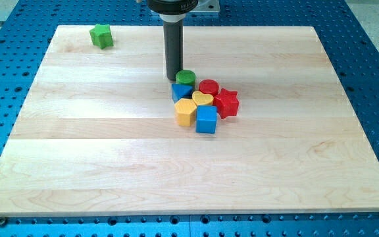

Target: Move the green star into the group of blocks

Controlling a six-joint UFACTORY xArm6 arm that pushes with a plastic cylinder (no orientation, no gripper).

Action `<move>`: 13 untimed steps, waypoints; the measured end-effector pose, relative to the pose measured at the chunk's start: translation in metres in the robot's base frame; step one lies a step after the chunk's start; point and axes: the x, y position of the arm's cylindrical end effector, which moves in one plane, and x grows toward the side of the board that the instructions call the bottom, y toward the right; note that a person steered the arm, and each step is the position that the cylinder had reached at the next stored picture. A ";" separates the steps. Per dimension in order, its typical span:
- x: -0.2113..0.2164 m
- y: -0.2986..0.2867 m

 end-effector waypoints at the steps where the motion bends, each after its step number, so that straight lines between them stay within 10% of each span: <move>1: 0.006 0.001; 3: -0.016 -0.196; 4: -0.091 -0.233; 5: -0.150 -0.191; 7: -0.096 0.023; 10: -0.162 -0.159; 12: -0.100 -0.043; 13: -0.120 -0.097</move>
